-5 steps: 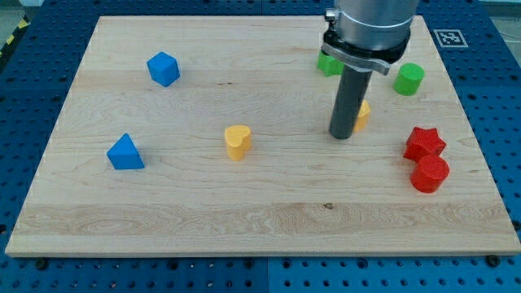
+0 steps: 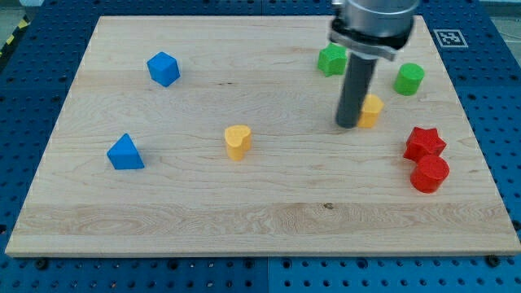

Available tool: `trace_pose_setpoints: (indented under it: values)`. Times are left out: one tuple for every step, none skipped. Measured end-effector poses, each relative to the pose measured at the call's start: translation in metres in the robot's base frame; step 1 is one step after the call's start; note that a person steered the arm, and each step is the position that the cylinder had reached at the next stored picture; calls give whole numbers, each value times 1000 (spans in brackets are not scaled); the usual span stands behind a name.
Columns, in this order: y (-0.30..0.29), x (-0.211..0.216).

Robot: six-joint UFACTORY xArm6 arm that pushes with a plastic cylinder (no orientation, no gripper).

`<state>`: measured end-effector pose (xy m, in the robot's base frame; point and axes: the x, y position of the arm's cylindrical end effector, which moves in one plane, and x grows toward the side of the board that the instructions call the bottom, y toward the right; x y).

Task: Push the yellow hexagon into the top of red star

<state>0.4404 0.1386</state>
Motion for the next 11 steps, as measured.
trace_pose_setpoints:
  values:
    - [-1,-11]
    - [-17,-24]
    - [-16,-40]
    - [4,-37]
    - [17,-27]
    - [10,-37]
    - [16,-48]
    - [40,-31]
    - [51,-24]
    - [51,-21]
    - [51,-2]
